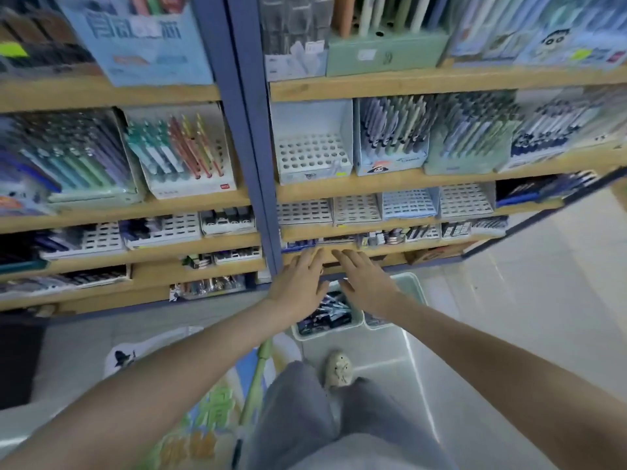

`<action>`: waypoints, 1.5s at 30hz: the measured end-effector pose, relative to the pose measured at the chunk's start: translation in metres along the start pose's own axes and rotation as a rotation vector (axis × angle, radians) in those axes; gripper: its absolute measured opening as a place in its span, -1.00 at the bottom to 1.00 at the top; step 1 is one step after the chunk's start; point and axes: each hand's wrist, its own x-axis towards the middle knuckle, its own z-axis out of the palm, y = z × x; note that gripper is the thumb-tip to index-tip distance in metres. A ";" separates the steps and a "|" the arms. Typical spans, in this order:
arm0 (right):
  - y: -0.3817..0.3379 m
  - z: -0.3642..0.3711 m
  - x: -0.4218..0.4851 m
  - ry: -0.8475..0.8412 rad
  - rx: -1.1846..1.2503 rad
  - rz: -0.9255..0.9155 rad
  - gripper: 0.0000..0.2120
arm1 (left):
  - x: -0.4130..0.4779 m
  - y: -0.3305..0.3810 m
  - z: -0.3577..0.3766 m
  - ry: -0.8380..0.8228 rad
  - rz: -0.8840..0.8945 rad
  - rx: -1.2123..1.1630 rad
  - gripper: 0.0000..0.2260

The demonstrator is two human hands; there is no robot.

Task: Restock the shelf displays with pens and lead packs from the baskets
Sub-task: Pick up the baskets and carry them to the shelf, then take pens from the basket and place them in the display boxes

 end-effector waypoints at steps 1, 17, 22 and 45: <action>0.004 0.000 0.005 -0.017 -0.005 -0.015 -0.45 | 0.002 0.000 0.002 -0.006 -0.022 -0.015 -0.45; 0.075 0.009 0.034 -0.016 0.184 -0.068 -0.46 | 0.055 0.019 0.029 -0.023 -0.085 0.038 -0.49; 0.136 0.017 0.041 -0.095 0.164 -0.265 -0.45 | 0.073 0.046 0.049 -0.043 -0.217 0.002 -0.49; 0.256 0.314 0.176 0.184 0.338 -0.446 -0.48 | 0.206 -0.076 0.361 0.476 -0.190 0.075 -0.54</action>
